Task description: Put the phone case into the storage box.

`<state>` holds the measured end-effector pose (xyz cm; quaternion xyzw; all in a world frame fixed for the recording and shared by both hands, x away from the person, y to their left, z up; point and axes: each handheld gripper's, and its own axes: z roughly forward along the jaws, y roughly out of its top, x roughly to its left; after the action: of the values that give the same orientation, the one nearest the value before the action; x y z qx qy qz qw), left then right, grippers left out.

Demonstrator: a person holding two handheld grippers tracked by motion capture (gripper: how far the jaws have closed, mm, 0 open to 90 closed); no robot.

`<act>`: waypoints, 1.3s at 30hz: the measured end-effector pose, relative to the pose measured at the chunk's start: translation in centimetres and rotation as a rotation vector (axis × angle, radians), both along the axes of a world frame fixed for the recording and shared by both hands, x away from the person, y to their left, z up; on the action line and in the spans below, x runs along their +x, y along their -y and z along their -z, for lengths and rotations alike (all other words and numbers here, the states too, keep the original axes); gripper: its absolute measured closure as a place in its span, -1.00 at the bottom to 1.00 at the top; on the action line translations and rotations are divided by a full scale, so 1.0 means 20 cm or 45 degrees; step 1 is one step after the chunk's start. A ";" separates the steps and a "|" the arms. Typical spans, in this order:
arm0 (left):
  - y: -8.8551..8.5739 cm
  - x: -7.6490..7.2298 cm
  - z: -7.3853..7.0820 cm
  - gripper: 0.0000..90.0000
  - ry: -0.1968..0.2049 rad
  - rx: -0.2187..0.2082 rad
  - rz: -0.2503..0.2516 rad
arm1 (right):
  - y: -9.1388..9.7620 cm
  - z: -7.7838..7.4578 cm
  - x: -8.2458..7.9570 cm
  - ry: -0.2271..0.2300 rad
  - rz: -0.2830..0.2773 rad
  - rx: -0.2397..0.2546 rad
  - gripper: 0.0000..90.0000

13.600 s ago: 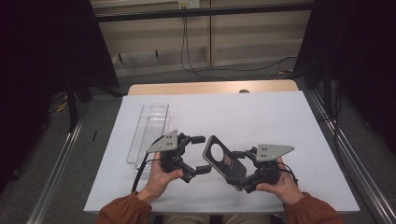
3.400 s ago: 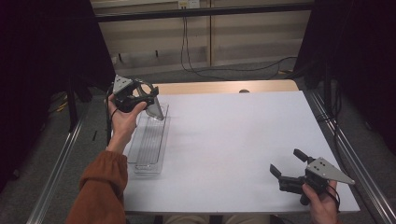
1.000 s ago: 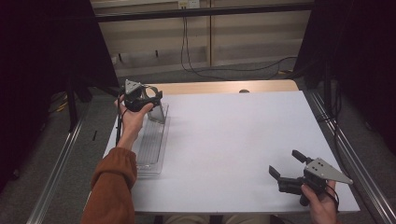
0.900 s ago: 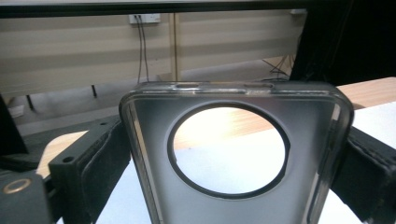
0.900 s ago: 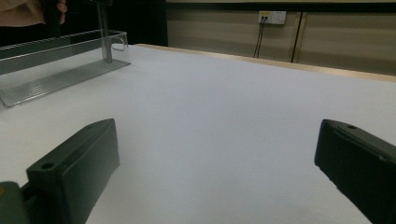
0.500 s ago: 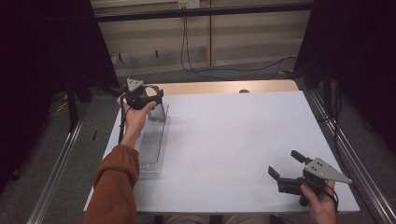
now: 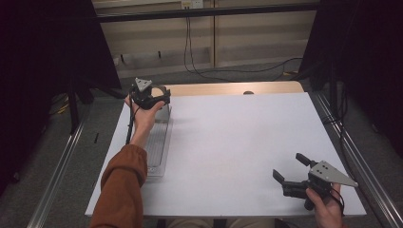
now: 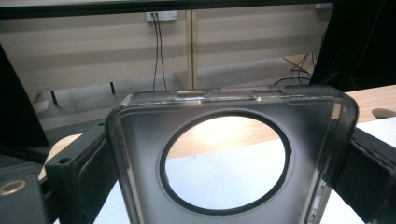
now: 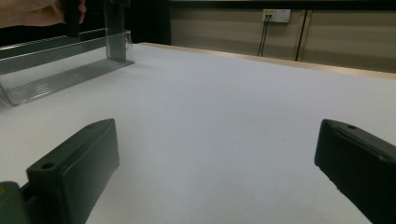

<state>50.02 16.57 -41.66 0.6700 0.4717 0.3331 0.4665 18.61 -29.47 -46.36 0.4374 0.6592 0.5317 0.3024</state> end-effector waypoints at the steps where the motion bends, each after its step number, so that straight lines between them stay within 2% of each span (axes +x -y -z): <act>1: 0.00 0.00 0.00 -0.88 -0.001 0.000 0.014 | 0.00 0.00 0.00 -0.001 -0.001 0.000 -1.00; 2: 0.00 0.01 0.00 -0.88 0.000 -0.005 0.004 | 0.00 0.00 0.00 0.002 0.002 0.001 -1.00; 5: 0.00 0.02 0.00 -0.88 0.016 -0.007 0.023 | 0.00 0.00 0.00 -0.001 -0.001 0.000 -1.00; 6: 0.00 0.02 0.00 -0.88 0.013 -0.010 0.009 | 0.00 0.00 0.00 -0.001 -0.001 0.000 -1.00; 10: -0.01 0.04 0.01 -0.88 0.018 -0.026 0.036 | 0.00 0.00 0.00 0.002 0.000 0.000 -1.00; 11: 0.00 0.04 0.01 -0.88 0.014 -0.036 0.025 | 0.00 0.00 0.00 0.003 0.005 -0.001 -1.00; 15: -0.01 0.05 0.00 -0.88 0.027 -0.025 0.064 | 0.00 0.00 0.00 0.000 -0.006 -0.003 -1.00; 18: -0.01 0.05 0.00 -0.90 0.035 -0.064 0.082 | 0.00 0.00 0.00 0.004 -0.002 -0.001 -1.00; 19: -0.01 0.05 -0.01 -0.90 0.034 -0.053 0.073 | 0.00 0.00 0.00 -0.001 -0.005 -0.002 -1.00; 25: -0.02 0.05 -0.05 -0.93 0.079 -0.068 0.098 | 0.00 0.00 0.00 0.002 -0.002 -0.003 -1.00; 27: -0.02 0.04 -0.06 -0.93 0.103 -0.061 0.079 | 0.00 0.00 0.00 -0.002 -0.001 0.000 -1.00; 29: -0.03 0.04 -0.08 -0.93 0.115 -0.085 0.088 | 0.00 0.00 0.00 0.003 0.002 -0.003 -1.00; 30: -0.03 0.04 -0.08 -0.93 0.115 -0.102 0.084 | 0.00 0.00 0.00 0.005 0.001 -0.003 -1.00; 33: -0.05 0.03 -0.09 -0.93 0.118 -0.080 0.084 | 0.00 0.00 0.00 0.005 0.006 0.000 -1.00; 34: -0.05 0.03 -0.10 -0.93 0.101 -0.081 0.066 | 0.00 0.00 0.00 0.000 0.001 0.003 -1.00; 36: -0.07 0.02 -0.11 -0.93 0.092 -0.106 0.073 | 0.01 0.00 0.00 -0.001 0.008 0.011 -1.00; 37: -0.08 0.01 -0.12 -0.93 0.085 -0.092 0.063 | 0.01 0.00 0.00 0.001 0.011 0.013 -1.00; 38: -0.08 0.01 -0.12 -0.93 0.090 -0.120 0.081 | 0.01 0.00 0.00 0.002 0.014 0.009 -1.00; 39: -0.08 0.01 -0.13 -0.93 0.091 -0.125 0.091 | 0.01 0.00 0.00 0.000 0.016 0.011 -1.00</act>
<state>50.20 18.23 -39.05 0.6504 0.4461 0.3165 0.5270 18.70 -29.61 -46.41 0.4427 0.6541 0.5328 0.3038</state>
